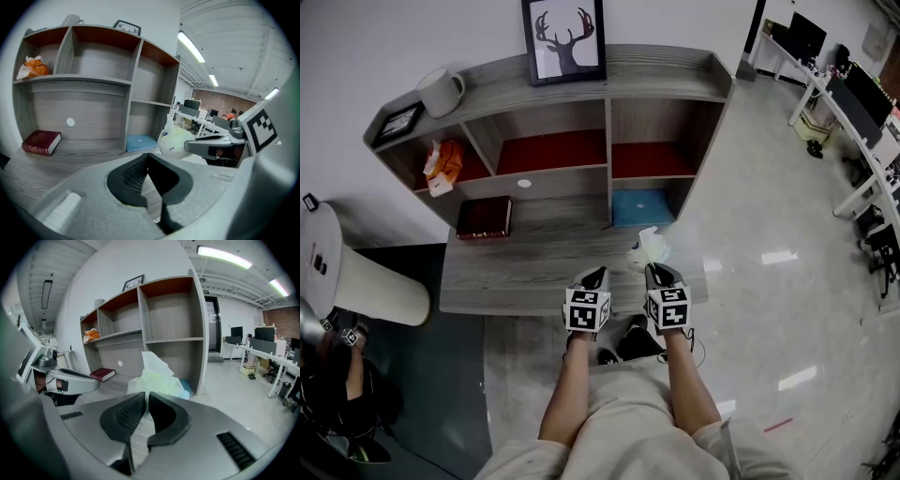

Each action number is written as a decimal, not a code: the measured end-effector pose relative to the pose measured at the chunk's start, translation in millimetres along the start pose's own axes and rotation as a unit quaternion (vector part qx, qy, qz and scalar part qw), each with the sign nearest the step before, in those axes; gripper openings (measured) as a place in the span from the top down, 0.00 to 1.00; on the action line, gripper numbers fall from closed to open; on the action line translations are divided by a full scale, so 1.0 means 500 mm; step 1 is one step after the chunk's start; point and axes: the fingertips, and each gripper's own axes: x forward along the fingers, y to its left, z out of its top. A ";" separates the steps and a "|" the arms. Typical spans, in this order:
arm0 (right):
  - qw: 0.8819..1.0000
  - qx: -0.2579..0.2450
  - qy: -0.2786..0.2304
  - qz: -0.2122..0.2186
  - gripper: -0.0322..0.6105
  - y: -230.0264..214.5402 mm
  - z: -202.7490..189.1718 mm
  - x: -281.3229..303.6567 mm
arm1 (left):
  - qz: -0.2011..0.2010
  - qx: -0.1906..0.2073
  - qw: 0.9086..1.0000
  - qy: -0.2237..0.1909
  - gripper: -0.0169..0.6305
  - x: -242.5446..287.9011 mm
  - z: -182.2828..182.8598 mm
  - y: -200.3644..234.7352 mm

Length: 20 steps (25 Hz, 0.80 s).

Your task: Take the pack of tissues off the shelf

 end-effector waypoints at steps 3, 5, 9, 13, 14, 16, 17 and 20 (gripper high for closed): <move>1.000 0.001 0.001 -0.003 0.89 -0.002 -0.003 -0.002 | 0.000 0.000 1.000 0.001 0.96 -0.001 -0.003 0.000; 1.000 0.002 0.001 -0.005 0.89 -0.004 -0.003 -0.002 | 0.000 0.000 1.000 0.002 0.96 0.000 -0.005 0.001; 1.000 -0.003 -0.004 -0.002 0.89 -0.003 0.001 -0.003 | -0.004 -0.001 1.000 0.002 0.96 0.006 -0.001 0.000; 1.000 0.008 -0.008 0.002 0.89 -0.013 0.002 -0.011 | -0.010 0.004 1.000 0.001 0.96 0.012 0.005 -0.014; 1.000 0.009 -0.008 0.001 0.89 -0.016 0.002 -0.012 | -0.011 0.005 1.000 0.001 0.96 0.013 0.006 -0.016; 1.000 0.009 -0.008 0.000 0.89 -0.017 0.001 -0.012 | -0.012 0.006 1.000 0.000 0.96 0.014 0.007 -0.016; 1.000 0.009 -0.007 0.000 0.89 -0.016 0.000 -0.012 | -0.011 0.005 1.000 0.000 0.96 0.013 0.007 -0.015; 1.000 0.008 -0.008 0.001 0.89 -0.016 0.002 -0.013 | -0.010 0.005 1.000 0.000 0.96 0.011 0.007 -0.014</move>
